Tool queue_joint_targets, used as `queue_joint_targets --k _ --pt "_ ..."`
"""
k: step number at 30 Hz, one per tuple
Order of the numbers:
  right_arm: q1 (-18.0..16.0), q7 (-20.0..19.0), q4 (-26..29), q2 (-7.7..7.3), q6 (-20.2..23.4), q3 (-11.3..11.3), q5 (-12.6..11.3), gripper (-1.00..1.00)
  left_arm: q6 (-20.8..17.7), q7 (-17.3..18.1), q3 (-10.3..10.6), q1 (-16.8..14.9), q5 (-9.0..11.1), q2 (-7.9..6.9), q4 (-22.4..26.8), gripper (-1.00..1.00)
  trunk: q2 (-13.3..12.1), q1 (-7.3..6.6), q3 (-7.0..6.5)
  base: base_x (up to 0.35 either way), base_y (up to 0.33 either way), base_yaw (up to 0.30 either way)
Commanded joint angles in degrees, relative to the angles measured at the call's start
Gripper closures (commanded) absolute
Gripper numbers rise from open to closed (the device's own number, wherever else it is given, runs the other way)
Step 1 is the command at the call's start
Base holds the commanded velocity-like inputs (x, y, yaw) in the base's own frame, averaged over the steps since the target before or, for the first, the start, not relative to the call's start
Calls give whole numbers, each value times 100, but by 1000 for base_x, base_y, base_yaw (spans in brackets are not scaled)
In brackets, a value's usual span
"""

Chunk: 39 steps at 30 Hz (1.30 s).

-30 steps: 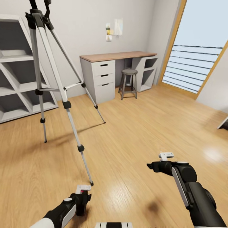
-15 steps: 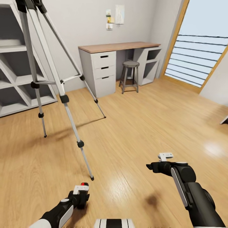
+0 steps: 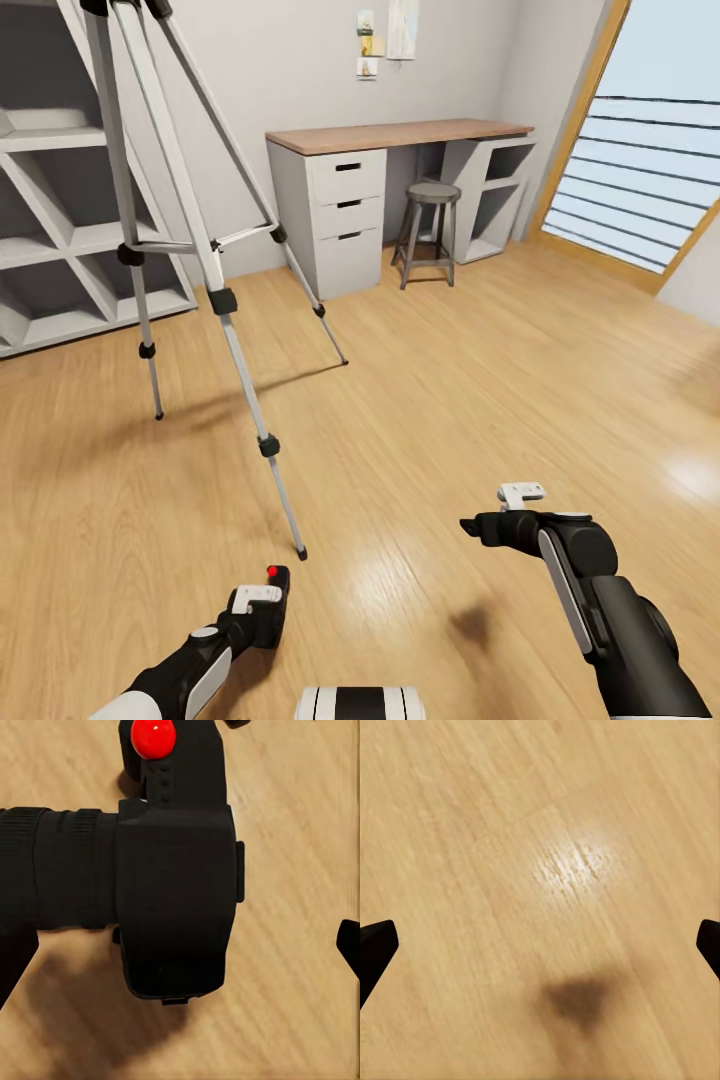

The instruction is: Attach the digital camera to the camera tripod in the bedroom.

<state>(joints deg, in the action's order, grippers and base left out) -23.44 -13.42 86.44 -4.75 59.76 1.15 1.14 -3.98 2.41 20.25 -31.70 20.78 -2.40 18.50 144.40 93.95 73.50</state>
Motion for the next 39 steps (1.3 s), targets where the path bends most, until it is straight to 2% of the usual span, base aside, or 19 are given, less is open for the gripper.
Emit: queue_joint_targets --k 1,5,8,15,36,39 --pt "-3 -25 5 0 24 3 14 -100 -31 8 20 -1 41 -5 11 -100 2 -1 4 0 0 24" --pt "-3 -22 4 6 24 -68 14 -100 -36 53 -38 0 41 -5 14 -100 2 -1 4 0 0 15" --pt "-3 -7 4 16 24 -260 19 -100 -40 77 -124 0 35 -5 18 -100 6 7 71 0 0 8" --pt "1 2 10 25 24 -483 21 -100 -36 94 -185 -1 26 -3 20 -100 15 25 226 0 0 4" --pt "23 10 15 35 24 -601 19 -100 -52 96 -212 -12 22 -5 22 -100 43 79 691 0 0 0" --pt "25 12 22 35 24 -608 18 -100 -57 95 -213 -19 22 -5 22 -100 43 79 691 0 0 0"
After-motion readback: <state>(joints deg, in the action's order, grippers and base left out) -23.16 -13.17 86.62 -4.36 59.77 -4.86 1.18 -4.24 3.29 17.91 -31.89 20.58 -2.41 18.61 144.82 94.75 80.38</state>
